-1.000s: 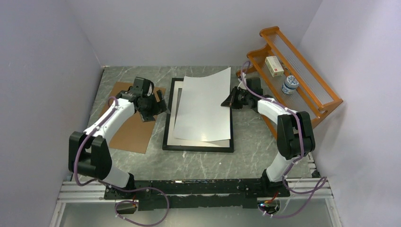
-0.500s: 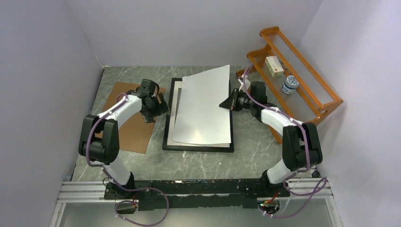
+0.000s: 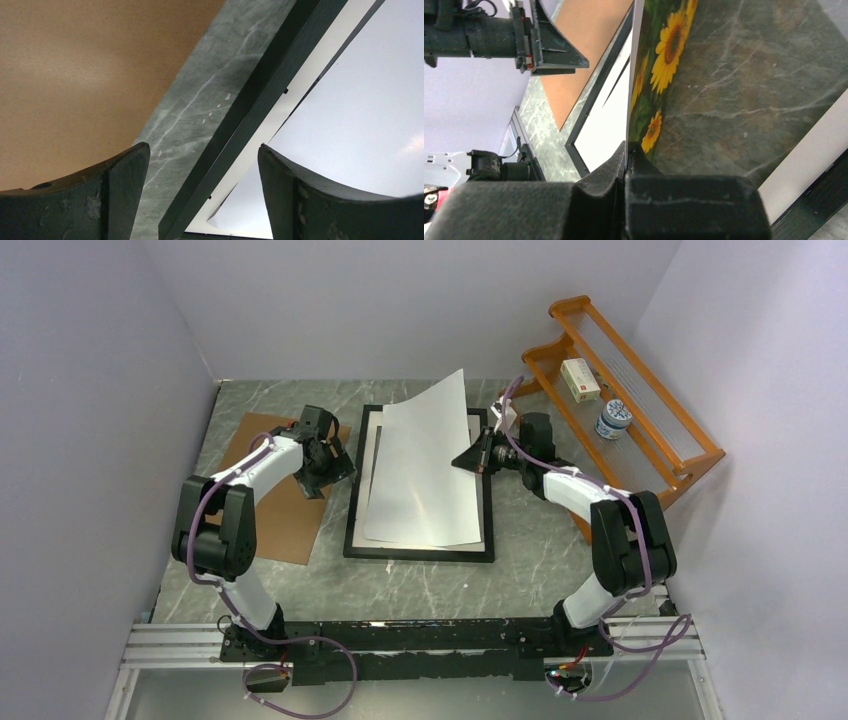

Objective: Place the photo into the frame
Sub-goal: Turn over the photo from the photo frame.

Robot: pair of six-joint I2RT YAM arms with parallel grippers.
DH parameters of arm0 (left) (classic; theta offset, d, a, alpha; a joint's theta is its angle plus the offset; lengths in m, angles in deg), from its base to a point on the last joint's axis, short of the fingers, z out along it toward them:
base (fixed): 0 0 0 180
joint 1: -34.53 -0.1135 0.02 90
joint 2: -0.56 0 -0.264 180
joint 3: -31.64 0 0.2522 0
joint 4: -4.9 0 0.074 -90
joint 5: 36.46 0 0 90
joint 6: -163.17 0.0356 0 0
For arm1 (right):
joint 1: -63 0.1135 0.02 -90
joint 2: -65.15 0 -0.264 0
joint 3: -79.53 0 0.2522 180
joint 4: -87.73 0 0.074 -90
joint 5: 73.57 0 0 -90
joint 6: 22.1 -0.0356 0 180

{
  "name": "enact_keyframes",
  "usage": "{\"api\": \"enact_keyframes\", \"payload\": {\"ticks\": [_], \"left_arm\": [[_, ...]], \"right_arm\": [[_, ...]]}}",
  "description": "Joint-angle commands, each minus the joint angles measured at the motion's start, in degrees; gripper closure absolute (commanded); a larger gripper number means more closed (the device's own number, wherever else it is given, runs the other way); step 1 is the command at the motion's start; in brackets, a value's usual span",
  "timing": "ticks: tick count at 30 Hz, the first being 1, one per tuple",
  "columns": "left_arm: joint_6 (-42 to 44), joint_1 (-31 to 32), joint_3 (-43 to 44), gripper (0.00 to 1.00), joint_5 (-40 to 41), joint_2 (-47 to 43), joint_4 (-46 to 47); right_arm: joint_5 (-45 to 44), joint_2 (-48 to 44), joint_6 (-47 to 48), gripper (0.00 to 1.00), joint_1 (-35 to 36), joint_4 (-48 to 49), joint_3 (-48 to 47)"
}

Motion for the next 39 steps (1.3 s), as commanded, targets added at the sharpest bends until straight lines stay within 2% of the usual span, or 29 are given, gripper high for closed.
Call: {"api": "enact_keyframes", "payload": {"ticks": [1, 7, 16, 21, 25, 34, 39], "left_arm": [[-1.0, 0.0, 2.0, 0.16, 1.0, 0.4, 0.0], [-0.5, 0.0, 2.0, 0.23, 0.1, 1.5, 0.4], [-4.1, -0.9, 1.0, 0.28, 5.4, -1.4, -2.0], [-4.7, -2.0, -0.2, 0.28, 5.5, -3.3, -1.9], [-4.4, -2.6, -0.2, 0.28, 5.1, -3.5, -2.1], [-3.3, -2.9, 0.4, 0.26, 3.7, -2.9, -1.7], [-2.1, -2.9, 0.6, 0.24, -0.5, -1.8, 0.6]], "right_arm": [[1.8, 2.0, 0.8, 1.0, -0.2, 2.9, -3.7], [3.9, -2.5, -1.0, 1.0, -0.2, 4.2, -3.7], [9.9, -9.9, -8.8, 1.0, 0.7, 8.2, -4.6], [11.9, -7.2, -13.6, 1.0, 1.0, 13.4, -4.2], [12.0, -2.1, -14.5, 1.0, 1.0, 13.0, -5.0], [7.0, 6.6, -5.3, 1.0, -1.1, 0.0, -7.9], [3.5, 10.0, -0.8, 1.0, -2.3, -4.6, -9.5]]}}
